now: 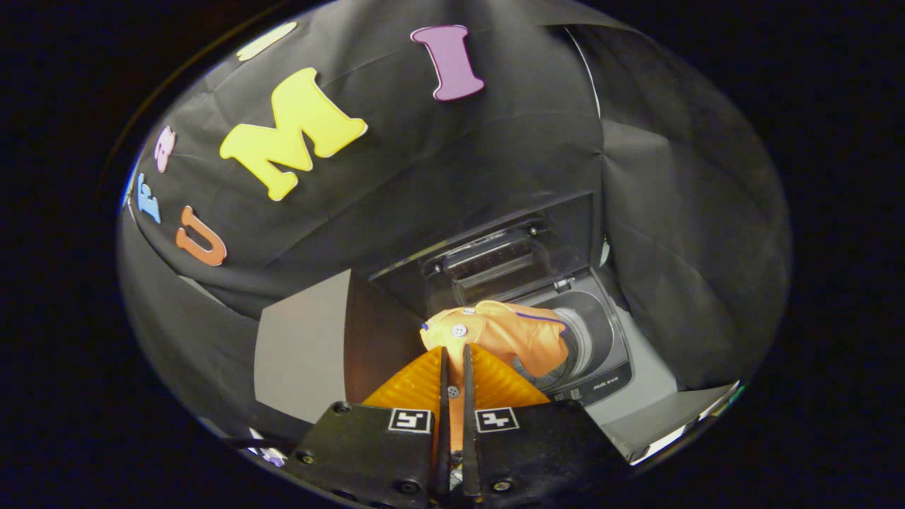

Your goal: Put the clothes into the washing machine and then close the washing machine lid.

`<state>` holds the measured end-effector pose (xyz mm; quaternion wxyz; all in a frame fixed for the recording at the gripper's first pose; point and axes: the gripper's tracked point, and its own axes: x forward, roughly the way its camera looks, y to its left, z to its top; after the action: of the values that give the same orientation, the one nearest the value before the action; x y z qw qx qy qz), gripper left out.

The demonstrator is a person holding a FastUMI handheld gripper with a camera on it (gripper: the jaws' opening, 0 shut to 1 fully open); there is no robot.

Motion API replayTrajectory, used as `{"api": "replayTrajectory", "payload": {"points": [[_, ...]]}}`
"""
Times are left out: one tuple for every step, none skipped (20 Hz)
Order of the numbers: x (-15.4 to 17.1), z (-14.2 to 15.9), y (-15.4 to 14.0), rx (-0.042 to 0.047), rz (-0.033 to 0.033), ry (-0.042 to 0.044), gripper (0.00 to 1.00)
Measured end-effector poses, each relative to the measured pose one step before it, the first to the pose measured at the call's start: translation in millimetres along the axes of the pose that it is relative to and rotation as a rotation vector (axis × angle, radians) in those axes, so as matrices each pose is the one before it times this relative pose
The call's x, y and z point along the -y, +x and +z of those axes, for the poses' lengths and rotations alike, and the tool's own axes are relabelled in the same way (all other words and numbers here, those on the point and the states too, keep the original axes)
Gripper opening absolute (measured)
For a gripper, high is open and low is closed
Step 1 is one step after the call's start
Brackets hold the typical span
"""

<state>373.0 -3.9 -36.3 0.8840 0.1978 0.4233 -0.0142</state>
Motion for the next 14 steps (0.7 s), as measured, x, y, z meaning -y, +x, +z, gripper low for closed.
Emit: {"api": "replayTrajectory", "payload": {"points": [[3.24,-1.87,4.81,-0.00491,-0.00229,0.00333,0.10],[3.53,-2.11,5.82,-0.00350,0.00002,-0.00276,0.10],[4.76,0.03,4.99,0.00147,-0.00284,-0.00104,0.10],[4.20,-1.37,5.10,0.00078,-0.00225,-0.00333,0.10],[4.20,-0.12,6.16,0.00314,-0.00261,0.00089,0.10],[4.21,-0.95,5.82,0.00160,-0.00241,0.00272,0.10],[4.07,-0.16,5.17,0.00112,-0.00014,0.00647,0.10],[3.45,-1.34,6.14,0.00054,0.00135,0.00462,0.10],[4.22,-0.56,6.58,0.00161,-0.00110,0.00471,0.10],[5.41,-1.52,5.52,0.00219,-0.00380,0.00412,0.10],[4.99,-1.29,7.15,0.00387,-0.00681,0.00217,0.10],[3.98,-2.99,7.82,0.00034,-0.00652,-0.00468,0.10],[4.03,-3.90,7.61,-0.00417,-0.00995,-0.00701,0.10],[3.13,-3.90,7.18,-0.00460,-0.00833,-0.00890,0.10]]}}
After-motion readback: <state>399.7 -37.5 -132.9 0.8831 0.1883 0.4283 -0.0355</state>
